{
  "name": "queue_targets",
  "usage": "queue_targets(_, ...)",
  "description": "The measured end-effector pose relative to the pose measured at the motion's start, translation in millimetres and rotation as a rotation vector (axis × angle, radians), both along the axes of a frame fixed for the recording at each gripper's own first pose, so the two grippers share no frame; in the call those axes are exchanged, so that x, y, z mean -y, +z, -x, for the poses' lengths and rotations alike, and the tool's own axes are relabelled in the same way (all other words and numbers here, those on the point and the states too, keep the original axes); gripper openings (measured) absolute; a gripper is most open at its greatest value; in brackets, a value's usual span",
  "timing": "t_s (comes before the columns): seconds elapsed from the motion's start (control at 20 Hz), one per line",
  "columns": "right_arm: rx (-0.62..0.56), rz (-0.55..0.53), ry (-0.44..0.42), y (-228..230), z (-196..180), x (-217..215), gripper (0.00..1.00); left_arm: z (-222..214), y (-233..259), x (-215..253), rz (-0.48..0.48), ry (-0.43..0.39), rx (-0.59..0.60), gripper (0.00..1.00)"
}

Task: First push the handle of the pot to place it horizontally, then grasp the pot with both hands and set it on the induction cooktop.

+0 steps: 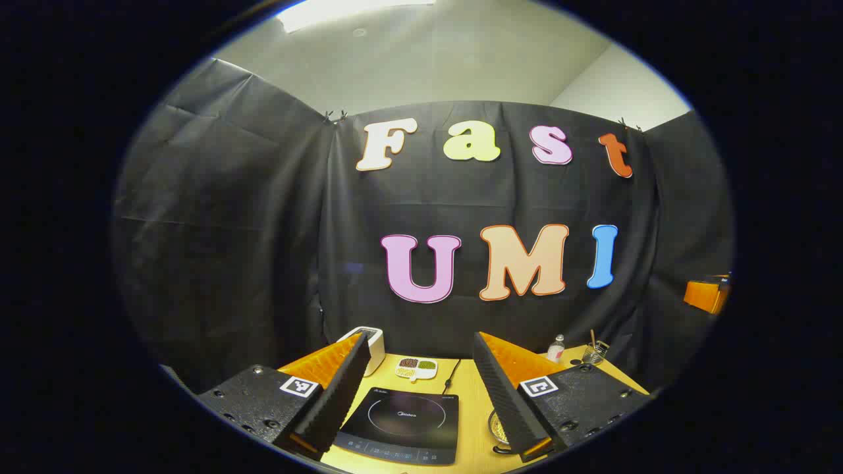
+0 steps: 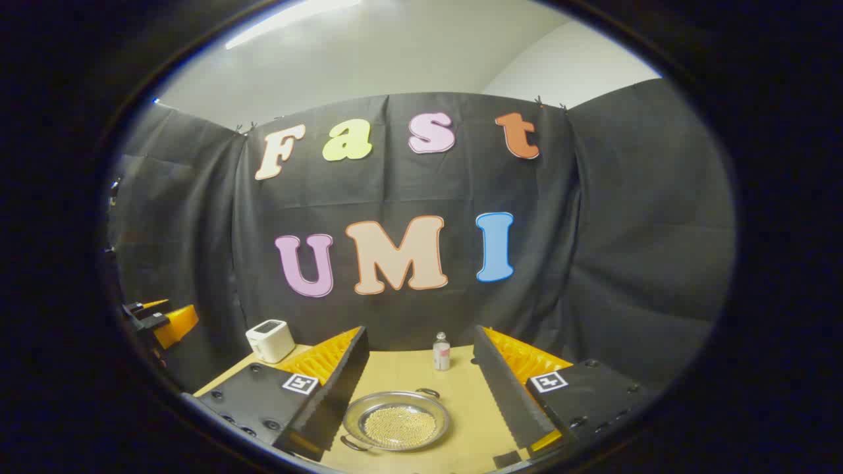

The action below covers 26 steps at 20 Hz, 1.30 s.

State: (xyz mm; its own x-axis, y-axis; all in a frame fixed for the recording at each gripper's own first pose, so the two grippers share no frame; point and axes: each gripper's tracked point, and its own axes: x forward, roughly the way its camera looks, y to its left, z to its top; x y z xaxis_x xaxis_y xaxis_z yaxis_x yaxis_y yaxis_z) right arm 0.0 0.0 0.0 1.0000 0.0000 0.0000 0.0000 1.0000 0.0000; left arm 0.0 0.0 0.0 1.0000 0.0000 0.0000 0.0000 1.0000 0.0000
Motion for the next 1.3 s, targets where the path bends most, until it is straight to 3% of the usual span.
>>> queue_targets(0.1,0.013,0.004,-0.001,6,0,0,0.96,-4,1,7,0.005,-0.015,0.004,0.93)
queue_targets(0.2,0.019,0.009,-0.008,8,2,3,1.0,-8,-3,11,0.001,-0.027,-0.011,0.92)
queue_targets(0.65,0.036,0.029,-0.071,18,16,26,0.96,-18,-21,29,0.0,-0.091,-0.078,0.92)
queue_targets(0.7,0.037,0.032,-0.074,19,18,28,1.0,-19,-20,31,0.003,-0.095,-0.078,0.96)
queue_targets(0.9,0.044,0.046,-0.087,21,24,36,0.96,-17,-19,41,-0.002,-0.114,-0.076,0.92)
queue_targets(1.0,0.044,0.05,-0.087,19,26,40,0.96,-16,-20,43,-0.008,-0.114,-0.076,0.96)
queue_targets(1.15,0.022,0.048,-0.084,7,23,51,0.96,-13,-29,50,0.0,-0.113,-0.094,0.92)
queue_targets(1.2,0.012,0.04,-0.076,2,21,52,0.96,-10,-35,52,0.009,-0.11,-0.105,0.99)
queue_targets(1.25,0.002,0.03,-0.066,-2,19,55,0.96,-8,-38,51,0.016,-0.101,-0.116,0.92)
queue_targets(1.3,-0.008,0.019,-0.054,-6,16,56,0.96,-6,-39,49,0.021,-0.087,-0.118,0.92)
